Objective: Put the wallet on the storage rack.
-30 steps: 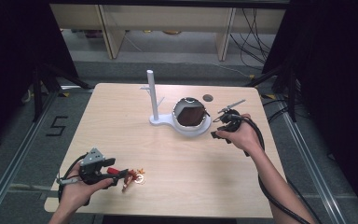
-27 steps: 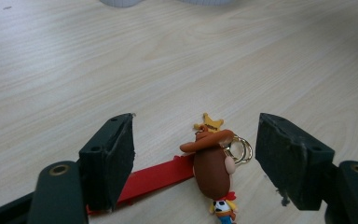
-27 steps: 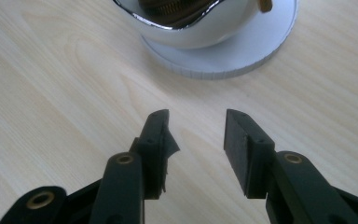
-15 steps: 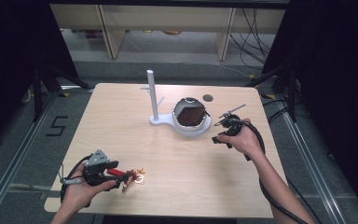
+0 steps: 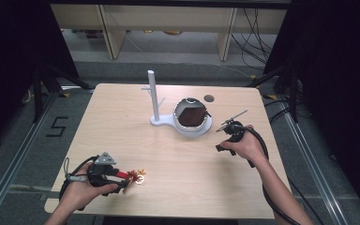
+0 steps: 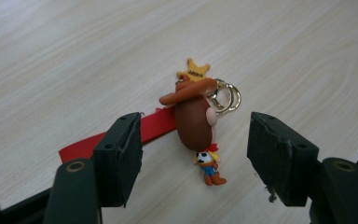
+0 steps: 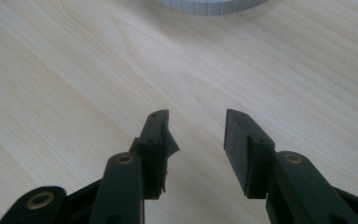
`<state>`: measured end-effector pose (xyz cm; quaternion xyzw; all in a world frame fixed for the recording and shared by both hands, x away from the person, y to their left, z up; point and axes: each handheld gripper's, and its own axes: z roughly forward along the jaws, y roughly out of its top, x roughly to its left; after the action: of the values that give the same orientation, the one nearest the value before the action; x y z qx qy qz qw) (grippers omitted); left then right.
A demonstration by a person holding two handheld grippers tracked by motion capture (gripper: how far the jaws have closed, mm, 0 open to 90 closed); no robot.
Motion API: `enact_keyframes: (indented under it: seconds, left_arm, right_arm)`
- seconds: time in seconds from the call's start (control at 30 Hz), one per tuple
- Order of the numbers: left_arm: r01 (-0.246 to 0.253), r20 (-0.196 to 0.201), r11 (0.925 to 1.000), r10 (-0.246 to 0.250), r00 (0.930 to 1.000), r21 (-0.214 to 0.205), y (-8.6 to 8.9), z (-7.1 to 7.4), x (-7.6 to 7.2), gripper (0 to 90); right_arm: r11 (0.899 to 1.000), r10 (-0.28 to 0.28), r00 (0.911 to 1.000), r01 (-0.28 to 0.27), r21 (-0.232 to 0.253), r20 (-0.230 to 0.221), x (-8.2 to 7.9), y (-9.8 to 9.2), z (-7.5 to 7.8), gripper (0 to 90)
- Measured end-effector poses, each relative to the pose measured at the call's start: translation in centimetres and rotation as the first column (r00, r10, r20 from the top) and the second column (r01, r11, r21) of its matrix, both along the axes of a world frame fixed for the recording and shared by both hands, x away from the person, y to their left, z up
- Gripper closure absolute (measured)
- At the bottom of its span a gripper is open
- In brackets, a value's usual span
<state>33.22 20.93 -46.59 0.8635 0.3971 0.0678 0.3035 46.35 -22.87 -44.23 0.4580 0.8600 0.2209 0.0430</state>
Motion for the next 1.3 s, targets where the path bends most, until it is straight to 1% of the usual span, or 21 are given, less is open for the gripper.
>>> enact_keyframes:
  seconds: [0.03,0.07,0.13,0.27,0.3,0.43,0.57,0.6,0.77,0.8,0.83,0.9,0.93,0.97,1.0,1.07,1.1,1.13,1.17,1.27,1.3]
  left_arm:
    - [0.001,-0.005,1.0000,-0.001,1.0000,0.002,-0.2,-0.1,0.0,36.1]
    - [0.018,-0.028,0.9995,-0.018,0.9995,0.024,-0.3,0.0,0.2,37.0]
    - [0.007,-0.041,0.9995,-0.005,0.9991,0.031,-0.5,0.0,0.2,37.7]
    - [0.042,-0.074,0.9930,-0.034,0.9967,0.111,-1.2,-0.1,0.7,37.8]
    - [0.021,-0.073,0.9939,-0.013,0.9973,0.108,-1.4,-0.3,0.7,37.8]
    - [0.038,-0.087,0.9915,-0.027,0.9958,0.124,-1.8,-0.4,0.9,39.3]
    - [0.045,-0.089,0.9836,-0.029,0.9956,0.175,-2.6,-0.9,1.4,41.4]
    - [0.066,-0.094,0.9792,-0.048,0.9944,0.192,-2.6,-1.0,1.5,41.5]
    - [0.066,-0.093,0.9723,-0.047,0.9946,0.224,-3.2,-1.3,1.6,44.7]
    - [0.081,-0.098,0.9696,-0.060,0.9934,0.231,-3.3,-1.3,1.7,45.5]
    - [0.079,-0.099,0.9685,-0.057,0.9935,0.236,-3.4,-1.4,1.6,46.8]
    - [0.084,-0.104,0.9676,-0.060,0.9927,0.238,-3.5,-1.5,1.7,47.3]
    - [0.106,-0.114,0.9600,-0.079,0.9904,0.259,-3.4,-1.4,1.7,48.1]
    - [0.113,-0.119,0.9569,-0.083,0.9894,0.268,-3.4,-1.5,1.8,48.5]
    - [0.119,-0.120,0.9502,-0.087,0.9890,0.288,-3.5,-1.6,1.8,49.5]
    - [0.123,-0.121,0.9490,-0.091,0.9885,0.291,-3.5,-1.7,1.9,52.5]
    - [0.113,-0.127,0.9540,-0.080,0.9887,0.278,-3.6,-1.8,1.9,53.9]
    - [0.113,-0.127,0.9540,-0.080,0.9887,0.278,-3.6,-1.8,1.9,55.7]
    - [0.126,-0.132,0.9513,-0.092,0.9870,0.281,-3.7,-1.8,1.9,58.1]
    - [0.113,-0.125,0.9534,-0.080,0.9889,0.280,-3.8,-1.8,1.7,61.8]
    - [0.120,-0.117,0.9490,-0.089,0.9891,0.292,-3.7,-1.8,1.8,63.5]
  right_arm:
    - [1.000,0.003,1.0000,-0.003,0.000,-0.005,-0.1,-0.1,0.0,60.7]
    - [1.000,0.004,0.9999,-0.004,0.004,-0.010,-0.1,-0.2,-0.1,60.7]
    - [1.000,-0.003,0.9999,0.003,0.002,-0.012,-0.2,-0.2,-0.1,60.6]
    - [1.000,0.003,0.9999,-0.003,0.006,-0.012,-0.4,-0.3,-0.4,60.6]
    - [1.000,-0.016,0.9994,0.016,-0.003,-0.029,-0.5,-0.2,-0.4,60.5]
    - [1.000,0.007,0.9998,-0.007,0.007,-0.020,-0.5,-0.3,-0.5,60.5]
    - [1.000,-0.012,0.9997,0.012,-0.006,-0.021,-0.6,-0.1,-0.8,60.3]
    - [1.000,-0.003,0.9998,0.003,-0.004,-0.021,-0.6,-0.2,-0.8,60.3]
    - [1.000,-0.011,0.9992,0.010,-0.010,-0.038,-0.7,0.0,-0.8,60.1]
    - [1.000,0.000,0.9996,0.000,-0.006,-0.029,-0.7,-0.1,-0.8,60.1]
    - [1.000,0.017,0.9997,-0.016,0.022,-0.019,-0.7,-0.1,-0.6,60.3]
    - [1.000,0.002,0.9997,-0.001,0.021,-0.023,-0.8,0.0,-0.6,60.4]
    - [1.000,0.016,0.9999,-0.016,0.024,0.000,-0.7,-0.1,-0.6,60.5]
    - [1.000,0.014,0.9999,-0.014,0.021,-0.002,-0.8,0.0,-0.5,60.5]
    - [1.000,0.018,0.9998,-0.018,0.022,0.000,-0.8,0.0,-0.5,60.6]
    - [1.000,0.013,0.9999,-0.013,0.023,-0.005,-0.8,0.0,-0.5,60.6]
    - [1.000,0.019,0.9998,-0.019,0.024,0.001,-0.8,0.0,-0.5,60.6]
    - [1.000,0.019,0.9998,-0.019,0.024,0.001,-0.8,0.0,-0.5,60.6]
    - [1.000,0.004,0.9999,-0.004,0.025,-0.012,-0.8,0.1,-0.6,60.6]
    - [1.000,-0.004,0.9997,0.005,0.017,-0.026,-0.9,0.1,-0.7,60.6]
    - [1.000,0.008,0.9999,-0.008,0.025,-0.013,-0.8,0.0,-0.8,60.6]
